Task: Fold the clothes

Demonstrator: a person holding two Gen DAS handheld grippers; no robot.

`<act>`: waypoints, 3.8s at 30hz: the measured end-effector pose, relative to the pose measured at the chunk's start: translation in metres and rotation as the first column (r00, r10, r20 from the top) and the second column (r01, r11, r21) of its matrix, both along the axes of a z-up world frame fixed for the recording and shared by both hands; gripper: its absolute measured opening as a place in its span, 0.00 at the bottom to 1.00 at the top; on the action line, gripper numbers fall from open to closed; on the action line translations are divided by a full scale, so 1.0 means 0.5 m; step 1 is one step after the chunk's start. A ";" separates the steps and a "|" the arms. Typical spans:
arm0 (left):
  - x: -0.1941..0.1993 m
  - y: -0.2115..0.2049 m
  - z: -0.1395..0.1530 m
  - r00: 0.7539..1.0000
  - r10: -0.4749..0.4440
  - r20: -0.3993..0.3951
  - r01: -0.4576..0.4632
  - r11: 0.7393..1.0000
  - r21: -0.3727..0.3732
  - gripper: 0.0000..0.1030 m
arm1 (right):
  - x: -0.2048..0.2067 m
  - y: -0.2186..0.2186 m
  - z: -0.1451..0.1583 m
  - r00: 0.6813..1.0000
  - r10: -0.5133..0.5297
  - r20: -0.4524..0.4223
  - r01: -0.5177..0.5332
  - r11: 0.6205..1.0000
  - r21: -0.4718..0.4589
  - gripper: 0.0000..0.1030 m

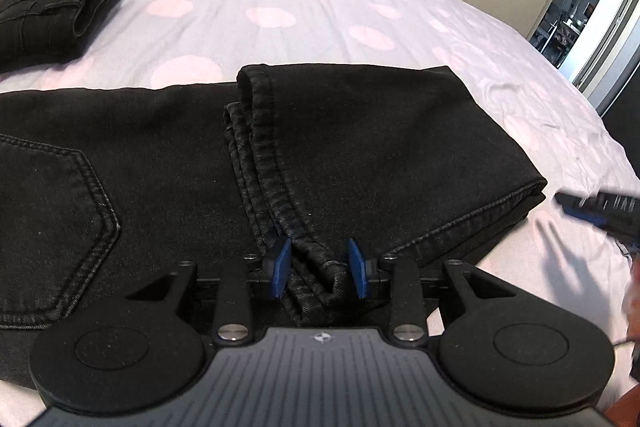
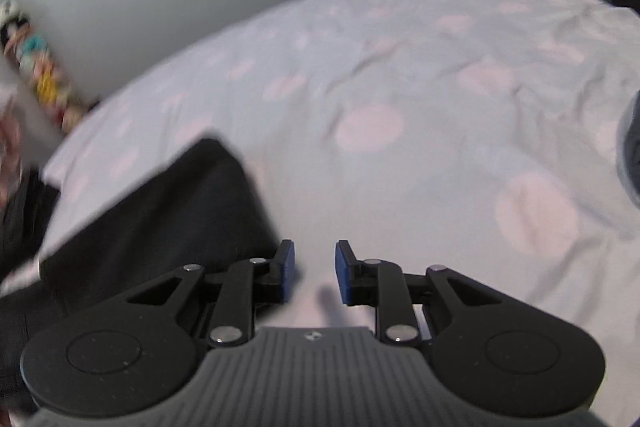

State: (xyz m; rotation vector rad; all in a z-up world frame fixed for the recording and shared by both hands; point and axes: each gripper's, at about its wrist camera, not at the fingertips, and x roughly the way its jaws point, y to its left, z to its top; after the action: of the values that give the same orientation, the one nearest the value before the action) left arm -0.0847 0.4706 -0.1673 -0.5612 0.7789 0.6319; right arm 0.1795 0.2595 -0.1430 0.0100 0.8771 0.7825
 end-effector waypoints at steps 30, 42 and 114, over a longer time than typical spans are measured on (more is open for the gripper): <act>-0.019 0.028 -0.011 1.000 0.009 0.014 -0.008 0.999 -0.050 0.23 | -0.015 0.069 -0.045 0.971 0.215 0.103 -0.210 0.976 -0.064 0.26; -0.026 0.042 -0.011 1.000 0.000 0.027 0.002 0.997 -0.078 0.23 | 0.004 0.038 -0.028 0.939 0.337 0.062 -0.333 0.940 -0.072 0.15; -0.628 0.072 0.012 0.144 0.960 0.239 -0.705 0.269 -0.656 0.67 | -0.465 0.162 -0.010 0.529 0.523 0.668 -0.326 0.852 -0.409 0.39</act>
State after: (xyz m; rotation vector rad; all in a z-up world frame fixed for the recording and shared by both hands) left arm -0.3986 0.5066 -0.1613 -1.6081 -0.2216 1.2987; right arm -0.0533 0.3407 -0.1479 -0.7490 0.1162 1.0221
